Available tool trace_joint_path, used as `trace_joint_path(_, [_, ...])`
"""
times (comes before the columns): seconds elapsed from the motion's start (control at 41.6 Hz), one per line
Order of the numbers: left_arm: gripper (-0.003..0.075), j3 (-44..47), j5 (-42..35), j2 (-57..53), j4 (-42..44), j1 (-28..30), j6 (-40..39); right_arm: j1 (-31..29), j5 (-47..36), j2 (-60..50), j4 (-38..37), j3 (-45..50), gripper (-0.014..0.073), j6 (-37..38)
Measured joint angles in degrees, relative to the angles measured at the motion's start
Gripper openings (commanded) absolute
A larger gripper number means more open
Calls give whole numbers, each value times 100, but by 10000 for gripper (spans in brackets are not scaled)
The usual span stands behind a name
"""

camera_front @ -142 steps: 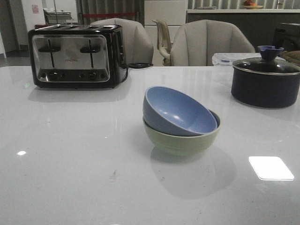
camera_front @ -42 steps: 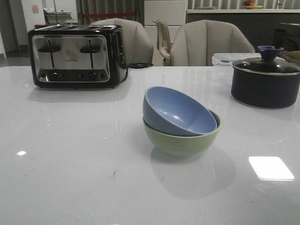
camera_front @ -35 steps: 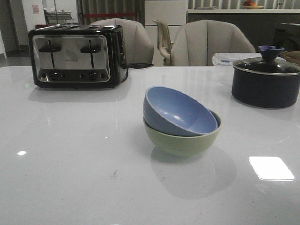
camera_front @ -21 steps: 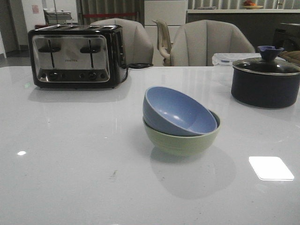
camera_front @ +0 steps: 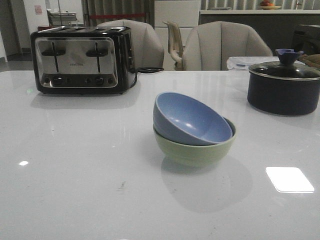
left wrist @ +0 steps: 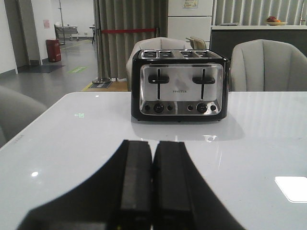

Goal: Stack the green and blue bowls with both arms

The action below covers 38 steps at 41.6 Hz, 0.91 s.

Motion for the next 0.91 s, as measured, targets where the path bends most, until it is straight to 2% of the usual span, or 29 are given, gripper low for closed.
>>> trace_joint_path(0.914, [104, 0, 0, 0, 0, 0, 0, 11, -184, 0, 0, 0, 44, 0])
